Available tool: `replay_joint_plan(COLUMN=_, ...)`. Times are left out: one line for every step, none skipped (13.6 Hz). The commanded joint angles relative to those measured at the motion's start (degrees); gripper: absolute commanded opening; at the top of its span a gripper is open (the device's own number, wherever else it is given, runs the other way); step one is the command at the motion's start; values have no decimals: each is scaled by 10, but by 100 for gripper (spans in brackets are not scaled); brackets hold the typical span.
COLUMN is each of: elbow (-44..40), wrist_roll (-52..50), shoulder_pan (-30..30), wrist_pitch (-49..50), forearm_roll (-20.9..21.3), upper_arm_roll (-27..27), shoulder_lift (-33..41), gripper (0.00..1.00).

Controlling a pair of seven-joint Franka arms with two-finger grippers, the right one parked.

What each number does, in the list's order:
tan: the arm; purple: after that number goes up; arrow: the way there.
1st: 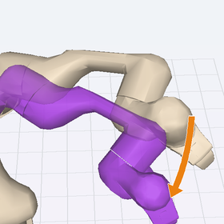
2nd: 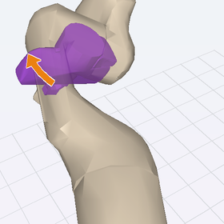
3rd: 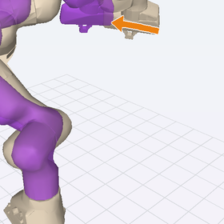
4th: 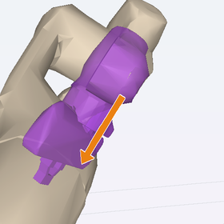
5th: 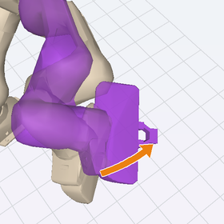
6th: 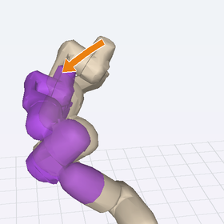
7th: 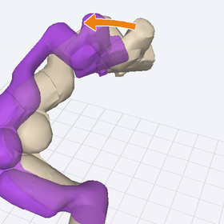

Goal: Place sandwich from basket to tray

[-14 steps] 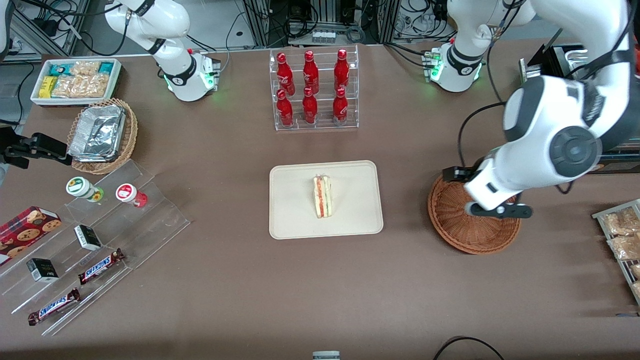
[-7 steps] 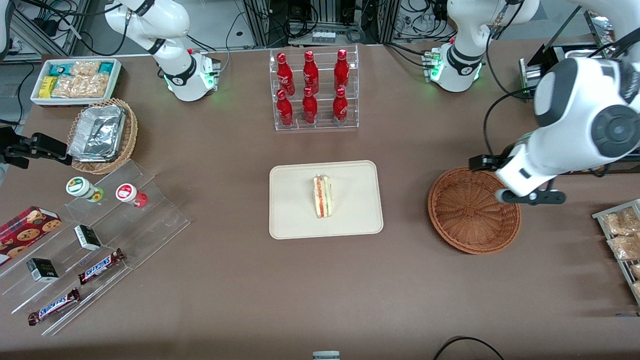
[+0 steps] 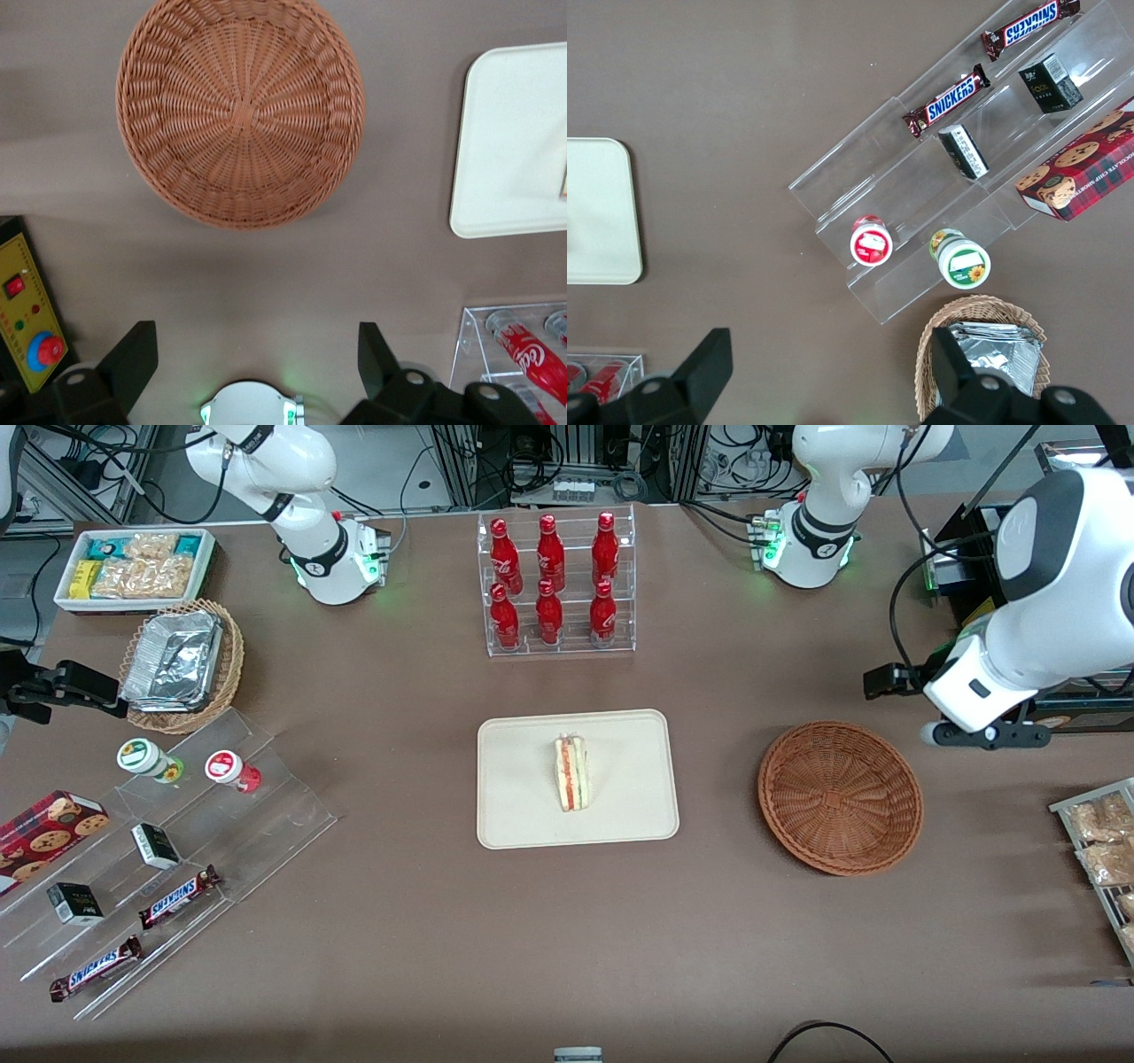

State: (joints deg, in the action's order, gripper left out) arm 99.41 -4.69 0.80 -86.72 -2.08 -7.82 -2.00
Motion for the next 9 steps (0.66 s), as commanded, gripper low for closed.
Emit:
replay_joint_plan(elbow=10, wrist_roll=6, shoulder_pan=10, wrist_pitch=32, forearm_roll=7, upper_arm_roll=-4, shoulder_lift=39, gripper=100)
replay_joint_plan(elbow=8, wrist_roll=9, shoulder_pan=10, wrist_pitch=44, forearm_roll=7, upper_arm_roll=0, shoulder_lift=45, gripper=100)
replay_joint_plan(elbow=-1, wrist_roll=26, shoulder_pan=10, wrist_pitch=61, forearm_roll=7, upper_arm_roll=8, shoulder_lift=46, gripper=100)
replay_joint_plan(elbow=-11, wrist_roll=42, shoulder_pan=10, wrist_pitch=80, forearm_roll=7, upper_arm_roll=15, shoulder_lift=46, gripper=100)
replay_joint_plan(elbow=-17, wrist_roll=43, shoulder_pan=10, wrist_pitch=91, forearm_roll=7, upper_arm_roll=22, shoulder_lift=47, gripper=100)
replay_joint_plan(elbow=-17, wrist_roll=43, shoulder_pan=10, wrist_pitch=95, forearm_roll=7, upper_arm_roll=24, shoulder_lift=52, gripper=100)
replay_joint_plan(elbow=-17, wrist_roll=42, shoulder_pan=10, wrist_pitch=95, forearm_roll=7, upper_arm_roll=25, shoulder_lift=55, gripper=100)
replay_joint_plan(elbow=-17, wrist_roll=41, shoulder_pan=10, wrist_pitch=94, forearm_roll=7, upper_arm_roll=23, shoulder_lift=55, gripper=100)
replay_joint_plan(elbow=-16, wrist_roll=37, shoulder_pan=10, wrist_pitch=92, forearm_roll=7, upper_arm_roll=19, shoulder_lift=55, gripper=100)
